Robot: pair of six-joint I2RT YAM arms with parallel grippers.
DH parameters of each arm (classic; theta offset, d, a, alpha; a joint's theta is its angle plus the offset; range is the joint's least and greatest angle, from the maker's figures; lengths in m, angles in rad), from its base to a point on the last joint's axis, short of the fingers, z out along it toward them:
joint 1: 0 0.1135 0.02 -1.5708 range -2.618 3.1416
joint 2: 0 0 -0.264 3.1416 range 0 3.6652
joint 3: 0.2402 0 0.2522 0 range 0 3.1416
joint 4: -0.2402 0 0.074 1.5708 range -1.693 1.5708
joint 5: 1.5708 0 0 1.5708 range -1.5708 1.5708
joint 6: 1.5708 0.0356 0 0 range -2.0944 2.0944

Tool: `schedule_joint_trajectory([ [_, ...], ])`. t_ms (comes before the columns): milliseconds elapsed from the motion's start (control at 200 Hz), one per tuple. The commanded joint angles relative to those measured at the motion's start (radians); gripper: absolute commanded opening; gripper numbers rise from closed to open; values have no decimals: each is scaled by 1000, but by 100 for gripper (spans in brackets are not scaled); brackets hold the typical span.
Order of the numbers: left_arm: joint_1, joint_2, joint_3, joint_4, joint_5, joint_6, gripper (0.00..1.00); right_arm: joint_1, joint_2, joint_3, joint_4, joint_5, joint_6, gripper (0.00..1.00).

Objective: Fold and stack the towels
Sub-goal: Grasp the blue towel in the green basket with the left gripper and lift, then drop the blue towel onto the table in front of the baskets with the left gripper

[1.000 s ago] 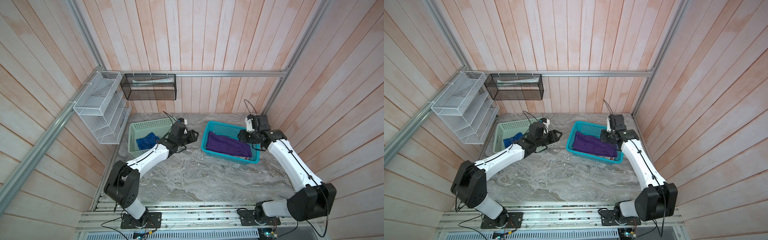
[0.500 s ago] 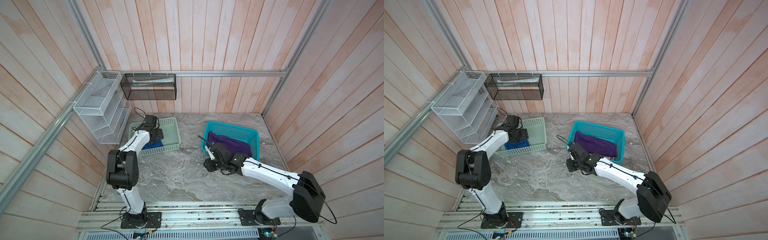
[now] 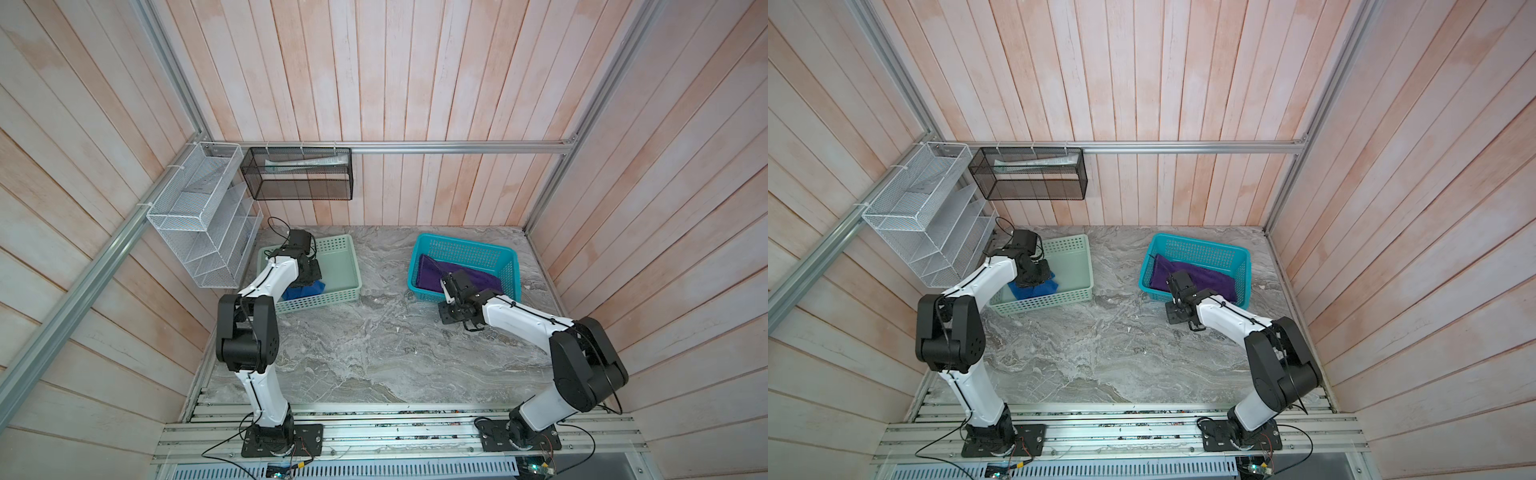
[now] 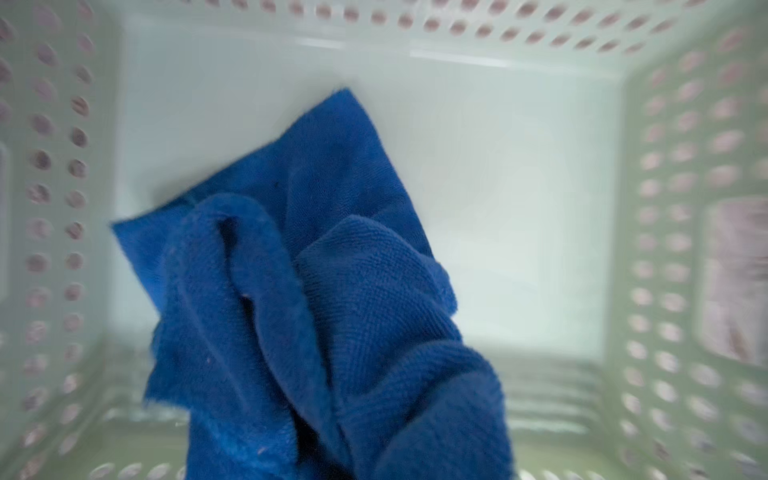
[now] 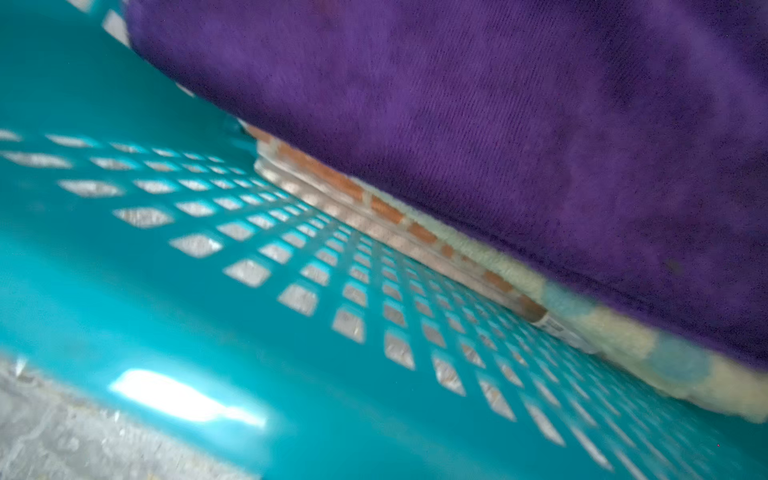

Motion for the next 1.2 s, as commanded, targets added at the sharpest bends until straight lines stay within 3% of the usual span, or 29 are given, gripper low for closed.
schedule_joint_trajectory([
  [0,-12,-168,134,-53,122,11,0,-14,40,110,-10,47,-88,29],
  [70,-48,-235,203,-112,178,-1,0,-5,41,170,-56,17,-84,29],
  [210,-216,-347,289,-132,218,-31,0,40,-34,202,-68,-50,-65,30],
  [365,-365,-432,240,-49,280,-124,0,57,-149,216,-105,-151,74,33],
  [465,-385,-475,90,63,373,-192,17,63,-247,153,-68,-212,146,34],
  [550,-382,-482,-57,95,322,-220,50,64,-318,85,-49,-227,191,35],
  [615,-359,-466,-147,79,272,-233,58,65,-350,34,-54,-213,220,35],
  [765,-300,-479,-330,117,295,-268,59,95,-376,-67,-68,-209,267,35],
  [855,-297,-505,-403,146,293,-283,57,170,-374,-117,-42,-184,307,35],
  [905,-299,-515,-442,158,295,-292,52,225,-362,-145,-9,-174,330,35],
  [1060,-361,-517,-567,212,312,-293,45,359,-286,-221,87,-172,408,35],
  [1195,-432,-460,-631,280,335,-294,45,377,-196,-225,122,-179,433,36],
])
